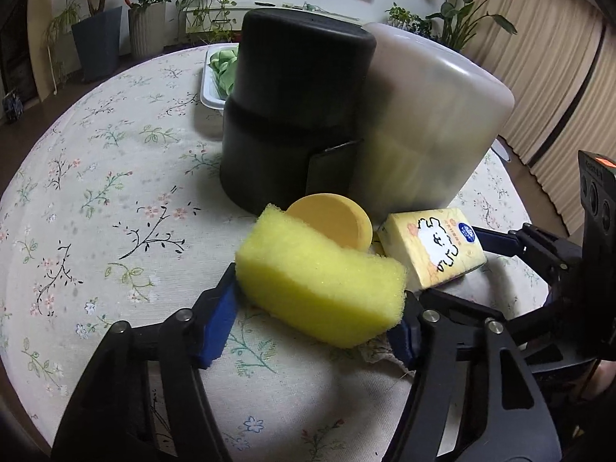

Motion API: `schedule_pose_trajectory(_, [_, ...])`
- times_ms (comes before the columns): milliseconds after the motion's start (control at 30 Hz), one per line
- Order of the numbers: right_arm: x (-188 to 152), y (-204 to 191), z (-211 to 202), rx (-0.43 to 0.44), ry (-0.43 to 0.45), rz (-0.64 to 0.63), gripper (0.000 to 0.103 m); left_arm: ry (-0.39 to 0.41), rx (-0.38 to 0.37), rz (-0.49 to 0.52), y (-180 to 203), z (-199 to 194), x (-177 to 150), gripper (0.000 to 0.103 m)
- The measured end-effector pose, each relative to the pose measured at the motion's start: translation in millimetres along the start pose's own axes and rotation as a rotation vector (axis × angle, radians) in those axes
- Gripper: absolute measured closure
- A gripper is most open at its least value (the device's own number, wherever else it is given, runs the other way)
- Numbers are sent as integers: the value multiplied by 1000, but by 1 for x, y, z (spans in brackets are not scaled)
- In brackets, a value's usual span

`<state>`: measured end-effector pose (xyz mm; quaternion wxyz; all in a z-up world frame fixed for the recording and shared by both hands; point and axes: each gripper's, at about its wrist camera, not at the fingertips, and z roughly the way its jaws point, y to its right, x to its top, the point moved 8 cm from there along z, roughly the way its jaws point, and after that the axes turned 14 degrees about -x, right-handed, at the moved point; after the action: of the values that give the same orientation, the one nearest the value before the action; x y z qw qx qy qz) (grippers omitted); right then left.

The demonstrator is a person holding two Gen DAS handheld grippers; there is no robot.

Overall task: Organize soft objects
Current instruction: 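Reach the left tool to the other yellow sponge while the right tool reaches the puppy tissue pack, then close the left tool on the yellow sponge while the right tool grips the puppy tissue pack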

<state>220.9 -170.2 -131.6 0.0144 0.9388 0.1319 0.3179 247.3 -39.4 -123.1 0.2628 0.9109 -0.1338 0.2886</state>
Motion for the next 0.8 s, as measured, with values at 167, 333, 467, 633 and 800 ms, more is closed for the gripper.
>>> schedule_pose_trajectory(167, [3, 3, 0, 9, 1, 33, 21, 14, -14, -20, -2, -3, -1, 44])
schedule_pose_trajectory(333, [3, 0, -1, 19, 18, 17, 31, 19, -16, -30, -4, -6, -2, 45])
schedule_pose_trajectory(467, [3, -2, -3, 28, 23, 8, 39, 23, -19, -36, -6, -8, -4, 45])
schedule_pose_trajectory(633, [2, -3, -5, 49, 29, 3, 48, 30, -28, -50, -9, -10, -5, 45])
schedule_pose_trajectory(800, [-1, -3, -9, 65, 28, 1, 57, 36, -40, -65, -11, -11, -5, 45])
